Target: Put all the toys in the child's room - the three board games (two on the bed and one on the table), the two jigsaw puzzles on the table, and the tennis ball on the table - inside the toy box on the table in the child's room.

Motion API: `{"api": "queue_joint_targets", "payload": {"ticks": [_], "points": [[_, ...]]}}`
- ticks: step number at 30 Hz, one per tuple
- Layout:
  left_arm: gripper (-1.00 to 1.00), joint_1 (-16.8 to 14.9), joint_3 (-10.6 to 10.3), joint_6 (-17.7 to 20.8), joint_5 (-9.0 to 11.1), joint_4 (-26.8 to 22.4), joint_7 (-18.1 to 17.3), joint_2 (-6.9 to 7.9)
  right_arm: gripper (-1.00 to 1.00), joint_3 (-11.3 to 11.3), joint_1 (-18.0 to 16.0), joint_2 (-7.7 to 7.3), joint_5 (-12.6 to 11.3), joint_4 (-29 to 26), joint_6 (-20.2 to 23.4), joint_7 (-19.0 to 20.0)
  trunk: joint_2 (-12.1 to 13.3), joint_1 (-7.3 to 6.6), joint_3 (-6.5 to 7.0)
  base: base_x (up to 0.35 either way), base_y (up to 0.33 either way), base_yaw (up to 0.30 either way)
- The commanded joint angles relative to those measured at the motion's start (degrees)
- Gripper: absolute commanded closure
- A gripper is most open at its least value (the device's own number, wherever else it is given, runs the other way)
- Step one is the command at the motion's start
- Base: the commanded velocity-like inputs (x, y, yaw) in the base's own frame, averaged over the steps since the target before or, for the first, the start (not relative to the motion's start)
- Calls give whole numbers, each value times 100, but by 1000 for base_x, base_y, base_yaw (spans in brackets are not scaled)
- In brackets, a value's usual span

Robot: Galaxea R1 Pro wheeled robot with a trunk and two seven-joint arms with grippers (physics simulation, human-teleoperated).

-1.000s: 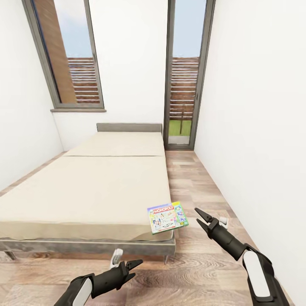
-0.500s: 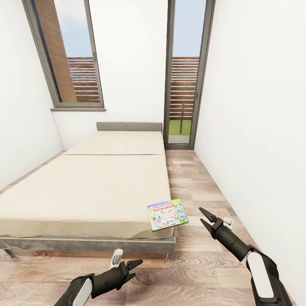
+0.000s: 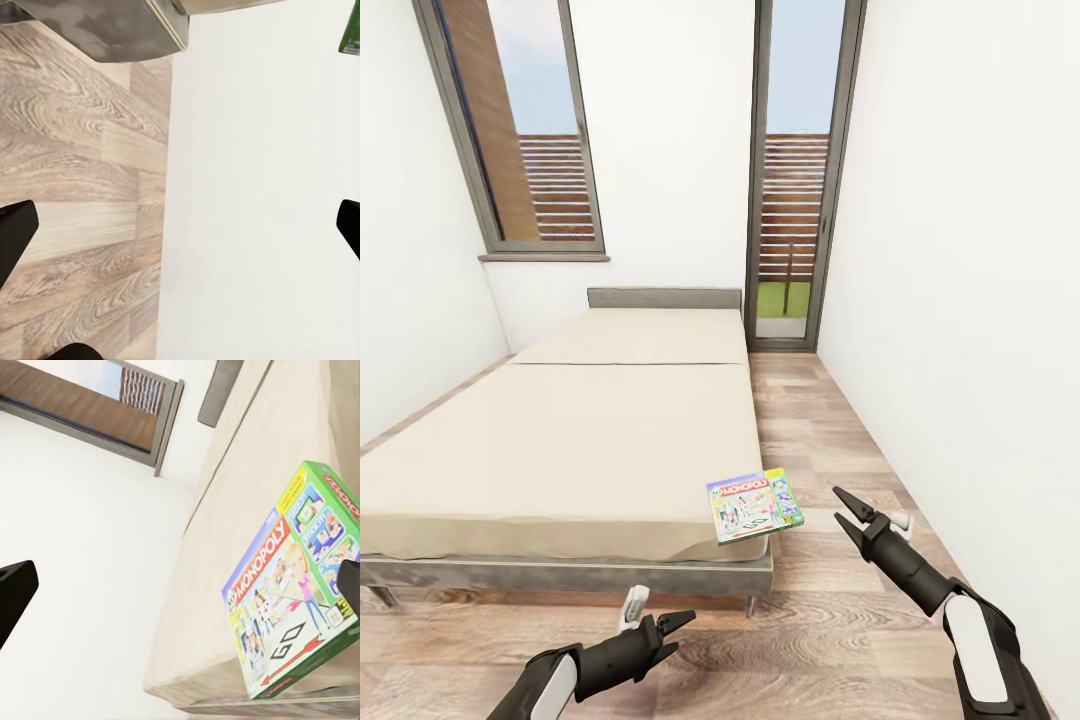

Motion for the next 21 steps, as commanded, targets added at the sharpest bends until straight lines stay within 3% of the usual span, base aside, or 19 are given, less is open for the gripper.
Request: {"api": "queue_joint_targets", "payload": {"ticks": [1,15,21], "points": [[-100,-4,28,37,-2,-1,-13,-5,-100,-16,-5,7,-1,0,29,32,-2,-1,-5,0,0,0],[-100,-4,31,41,2,-4,-14,-10,-100,-27,-5,12,-7,2,1,102,-2,-1,-5,4,0,0],[-100,-4,28,45,2,-4,-14,-11,-100,-27,-5,12,-7,3,-6,101,-2,-1,-5,152,0,0]]}}
